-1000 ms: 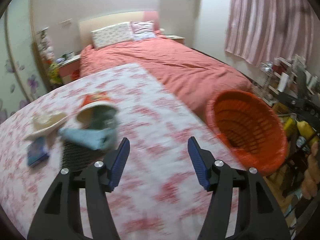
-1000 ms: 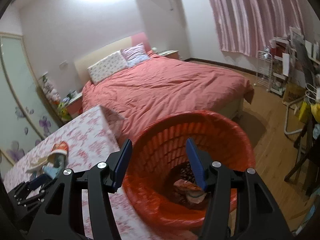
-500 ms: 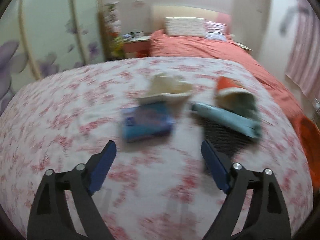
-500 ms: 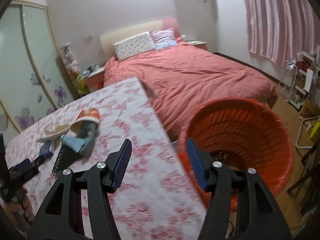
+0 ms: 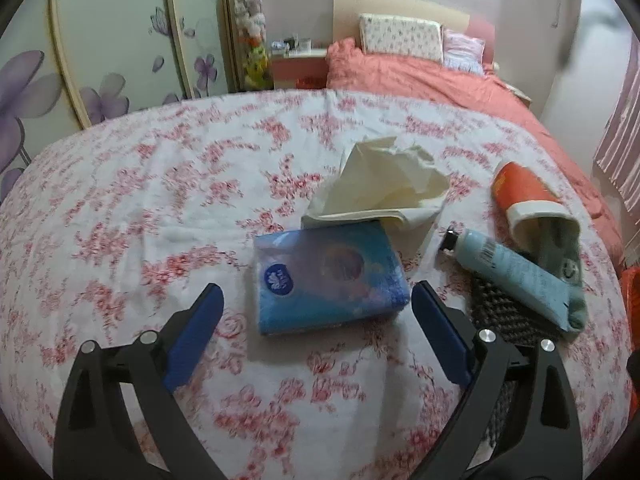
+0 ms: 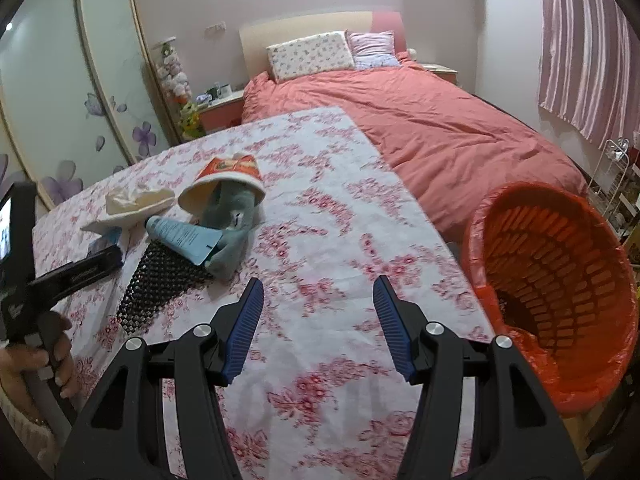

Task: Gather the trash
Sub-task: 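Move both open tools back over the items on the bed, then grasp the blue tissue pack with the left tool while the right tool grasps the blue lotion tube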

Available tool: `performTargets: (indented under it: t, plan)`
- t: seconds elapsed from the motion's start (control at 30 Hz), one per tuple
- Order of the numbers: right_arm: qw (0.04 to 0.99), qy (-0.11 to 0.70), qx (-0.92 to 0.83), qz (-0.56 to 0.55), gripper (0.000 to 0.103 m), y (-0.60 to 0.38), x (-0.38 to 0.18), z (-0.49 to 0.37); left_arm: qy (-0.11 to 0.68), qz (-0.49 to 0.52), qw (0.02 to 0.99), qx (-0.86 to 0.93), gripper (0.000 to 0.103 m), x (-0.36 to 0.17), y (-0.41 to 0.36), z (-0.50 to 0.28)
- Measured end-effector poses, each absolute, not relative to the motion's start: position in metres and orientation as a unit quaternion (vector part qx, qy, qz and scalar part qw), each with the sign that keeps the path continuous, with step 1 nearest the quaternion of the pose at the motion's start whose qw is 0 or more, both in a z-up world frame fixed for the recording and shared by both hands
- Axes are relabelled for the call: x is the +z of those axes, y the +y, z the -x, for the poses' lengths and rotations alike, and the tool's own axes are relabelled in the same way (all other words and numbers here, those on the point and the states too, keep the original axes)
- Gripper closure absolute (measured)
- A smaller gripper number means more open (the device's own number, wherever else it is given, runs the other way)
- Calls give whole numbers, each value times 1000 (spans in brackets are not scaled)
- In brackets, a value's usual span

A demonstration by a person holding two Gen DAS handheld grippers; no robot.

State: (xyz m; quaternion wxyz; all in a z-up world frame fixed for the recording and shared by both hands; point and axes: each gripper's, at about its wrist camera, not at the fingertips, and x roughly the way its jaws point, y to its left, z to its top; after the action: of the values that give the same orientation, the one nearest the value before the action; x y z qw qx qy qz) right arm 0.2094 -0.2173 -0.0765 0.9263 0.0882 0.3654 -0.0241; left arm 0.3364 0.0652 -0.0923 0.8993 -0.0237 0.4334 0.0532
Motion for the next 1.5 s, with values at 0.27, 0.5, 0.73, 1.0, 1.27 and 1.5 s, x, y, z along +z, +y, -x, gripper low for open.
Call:
performTargets:
  t: [0.27,0.5,0.73,1.0,1.27,1.5]
  plan:
    - [923,376,-19,-82,46,-206,-82,-215,442,22,895,60,30,-97,78,-345]
    - [922,381,-7,-70,46,-191,-83,-223,439,0,895,81,30,-95,122,-315]
    - [921,383,17,-69,46,-163,-79,-241,442,35,892,91,29,-95,153,-306]
    - [924,379,-8,-44,51,-147,-73,-291,443,39,891,89,28,-95,153,-308]
    - [906,422,-30,13,51,-144,-93,-306,444,39,891,85,26,-97,154,-309]
    - [919,391,44,33,53,-117,-75,-278,445,38,891,84,24,-97,153,-310]
